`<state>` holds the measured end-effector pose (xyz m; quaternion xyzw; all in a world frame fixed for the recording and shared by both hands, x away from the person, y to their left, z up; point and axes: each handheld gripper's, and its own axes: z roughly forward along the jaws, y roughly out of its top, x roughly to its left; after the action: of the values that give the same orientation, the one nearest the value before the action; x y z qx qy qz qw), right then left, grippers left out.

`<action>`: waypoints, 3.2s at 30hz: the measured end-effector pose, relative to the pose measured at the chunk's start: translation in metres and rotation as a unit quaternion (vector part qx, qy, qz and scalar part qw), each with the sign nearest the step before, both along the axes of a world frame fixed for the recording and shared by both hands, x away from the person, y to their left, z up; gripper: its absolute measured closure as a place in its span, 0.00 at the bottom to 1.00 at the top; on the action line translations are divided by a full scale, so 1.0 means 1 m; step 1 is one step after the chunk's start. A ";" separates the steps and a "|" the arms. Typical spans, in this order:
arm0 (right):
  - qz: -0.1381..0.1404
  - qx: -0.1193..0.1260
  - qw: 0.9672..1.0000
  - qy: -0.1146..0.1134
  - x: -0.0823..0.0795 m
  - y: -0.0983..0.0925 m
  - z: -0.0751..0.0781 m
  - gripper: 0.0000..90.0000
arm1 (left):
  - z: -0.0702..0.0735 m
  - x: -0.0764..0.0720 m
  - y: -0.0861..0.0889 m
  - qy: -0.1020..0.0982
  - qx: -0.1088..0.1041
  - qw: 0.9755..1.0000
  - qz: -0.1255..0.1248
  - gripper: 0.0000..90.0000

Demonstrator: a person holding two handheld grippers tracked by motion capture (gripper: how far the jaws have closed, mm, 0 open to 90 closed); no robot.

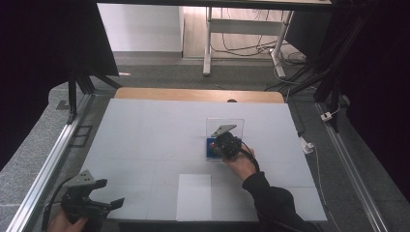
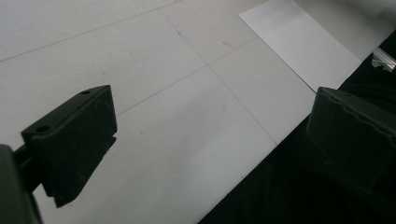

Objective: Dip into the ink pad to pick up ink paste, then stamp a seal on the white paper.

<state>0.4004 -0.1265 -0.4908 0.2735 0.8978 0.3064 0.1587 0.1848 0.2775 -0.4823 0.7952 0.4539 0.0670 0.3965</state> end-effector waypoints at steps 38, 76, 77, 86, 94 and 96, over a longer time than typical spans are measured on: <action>-0.012 0.038 0.999 0.024 0.007 -0.011 0.001 0.88 | 0.000 -0.001 0.002 0.000 -0.008 1.000 0.004 0.02; -0.002 0.090 0.996 0.023 -0.006 -0.031 0.028 0.88 | 0.000 -0.001 0.003 -0.001 -0.010 1.000 0.004 0.02; 0.000 0.089 0.996 0.022 -0.007 -0.031 0.028 0.88 | 0.000 -0.001 0.003 -0.001 -0.011 1.000 0.004 0.02; 0.013 0.095 0.995 0.021 -0.017 -0.030 0.035 0.88 | 0.000 -0.001 0.003 -0.001 -0.011 1.000 0.004 0.02; 0.023 0.098 0.995 0.025 -0.027 -0.028 0.038 0.88 | 0.000 -0.001 0.003 -0.001 -0.011 1.000 0.004 0.02; 0.026 0.100 0.994 0.027 -0.029 -0.028 0.038 0.88 | 0.000 -0.001 0.003 -0.001 -0.011 1.000 0.004 0.02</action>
<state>0.3710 -0.1543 -0.4527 0.2731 0.8733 0.3913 0.0984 0.1841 0.2806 -0.4821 0.7886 0.4575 0.0647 0.4057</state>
